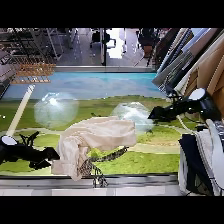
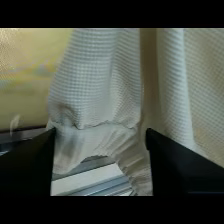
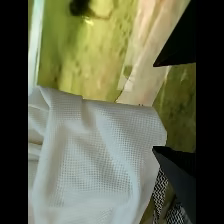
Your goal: Fold the clothes and pants, and hang the long-sleeved shirts on hangers.
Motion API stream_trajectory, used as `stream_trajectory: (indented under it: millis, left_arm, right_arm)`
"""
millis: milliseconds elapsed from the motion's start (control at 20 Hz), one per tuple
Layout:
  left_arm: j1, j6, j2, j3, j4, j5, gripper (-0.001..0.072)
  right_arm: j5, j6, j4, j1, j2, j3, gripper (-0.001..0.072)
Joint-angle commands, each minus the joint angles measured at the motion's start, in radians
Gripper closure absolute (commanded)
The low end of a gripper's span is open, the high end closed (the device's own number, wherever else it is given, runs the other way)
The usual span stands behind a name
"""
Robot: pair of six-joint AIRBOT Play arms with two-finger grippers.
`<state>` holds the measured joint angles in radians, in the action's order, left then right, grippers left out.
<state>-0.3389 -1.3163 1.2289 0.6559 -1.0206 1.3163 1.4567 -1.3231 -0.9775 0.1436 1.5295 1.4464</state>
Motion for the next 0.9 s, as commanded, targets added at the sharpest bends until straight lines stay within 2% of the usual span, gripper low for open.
stream_trajectory:
  millis: [0, 50, 100, 150, 250, 300, 350, 400, 500, 650, 750, 850]
  left_arm:
    - [0.009, 0.0, 0.074, -0.006, 0.004, -0.059, 0.0414]
    - [0.014, 0.003, 0.077, -0.005, 0.003, -0.089, 0.0582]
    - [0.016, 0.033, 0.077, -0.001, 0.014, -0.106, 0.0649]
    - [0.016, 0.064, 0.077, 0.007, 0.044, -0.103, 0.0689]
    - [0.014, 0.089, 0.065, 0.054, 0.076, -0.074, 0.069]
    - [0.013, 0.092, 0.058, 0.095, 0.08, -0.049, 0.069]
    - [0.012, 0.092, 0.051, 0.143, 0.079, -0.022, 0.0691]
    - [0.008, 0.094, 0.048, 0.205, 0.08, 0.006, 0.0692]
    - [-0.017, 0.094, 0.049, 0.373, 0.081, 0.056, 0.0692]
    - [-0.113, 0.086, 0.05, 0.708, 0.189, 0.095, 0.0692]
    - [-0.169, 0.059, 0.055, 0.91, 0.232, 0.133, 0.0691]
    - [-0.188, 0.06, 0.052, 0.995, 0.225, 0.209, 0.068]
  right_arm:
    - [-0.055, 0.008, 0.059, -0.065, 0.13, -0.02, 0.0146]
    - [-0.106, 0.006, 0.058, -0.098, 0.172, -0.019, 0.0146]
    - [-0.151, -0.001, 0.058, -0.126, 0.213, -0.019, 0.0146]
    - [-0.191, -0.013, 0.058, -0.155, 0.255, -0.019, 0.0146]
    - [-0.254, -0.042, 0.059, -0.193, 0.324, -0.019, 0.0148]
    - [-0.286, -0.046, 0.059, -0.207, 0.345, -0.017, 0.0235]
    - [-0.315, -0.045, 0.058, -0.218, 0.351, -0.011, 0.0492]
    - [-0.317, -0.045, 0.058, -0.221, 0.348, 0.009, 0.0691]
    - [-0.245, -0.044, -0.023, -0.221, 0.307, 0.111, 0.069]
    - [-0.158, -0.044, -0.271, -0.221, 0.145, 0.325, 0.0691]
    - [-0.145, -0.029, -0.302, -0.22, 0.018, 0.451, 0.0691]
    - [-0.126, 0.008, -0.291, -0.23, -0.074, 0.531, 0.069]
